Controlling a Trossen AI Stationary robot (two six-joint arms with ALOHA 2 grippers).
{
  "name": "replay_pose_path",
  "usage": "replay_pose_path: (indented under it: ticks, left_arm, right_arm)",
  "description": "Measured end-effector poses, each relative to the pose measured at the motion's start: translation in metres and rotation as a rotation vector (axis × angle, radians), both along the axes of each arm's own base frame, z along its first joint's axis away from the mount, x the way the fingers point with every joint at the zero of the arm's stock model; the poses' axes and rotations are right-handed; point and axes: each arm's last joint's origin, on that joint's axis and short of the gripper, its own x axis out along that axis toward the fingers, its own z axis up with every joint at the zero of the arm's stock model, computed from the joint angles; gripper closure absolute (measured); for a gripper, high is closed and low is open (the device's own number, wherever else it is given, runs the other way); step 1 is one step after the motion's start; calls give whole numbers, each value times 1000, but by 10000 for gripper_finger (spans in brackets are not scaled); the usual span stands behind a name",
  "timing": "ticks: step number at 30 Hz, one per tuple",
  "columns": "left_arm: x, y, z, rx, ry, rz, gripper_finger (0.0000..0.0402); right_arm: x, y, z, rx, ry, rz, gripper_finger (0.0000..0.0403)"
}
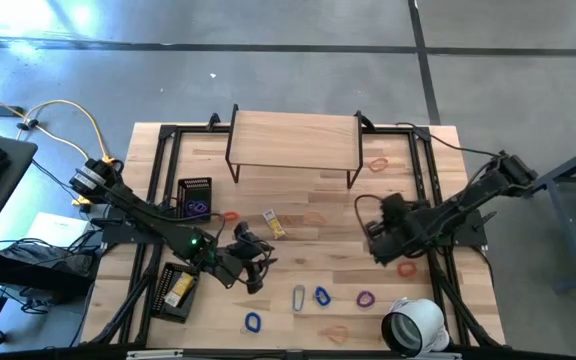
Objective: Pick & Place Office Desk Supplies
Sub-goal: Put the blue rubber band into the top right black bin
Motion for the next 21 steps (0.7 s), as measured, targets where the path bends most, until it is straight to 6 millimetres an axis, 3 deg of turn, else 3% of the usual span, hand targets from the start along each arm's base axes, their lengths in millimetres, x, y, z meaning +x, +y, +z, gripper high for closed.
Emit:
replay_pose_path:
  ticks: [5, 13, 21]
  left_arm:
    - [0, -1, 0, -12, 7, -21, 258]
    - [-1, -1, -1, -19, 23, -42, 258]
    - [-1, -1, -2, -19, 23, -42, 258]
  right_arm:
    - [-8, -1, -11, 80, 61, -127, 399]
    - [-23, -6, -46, 166, 149, -180, 399]
    - [-21, -10, -51, 150, 148, -134, 399]
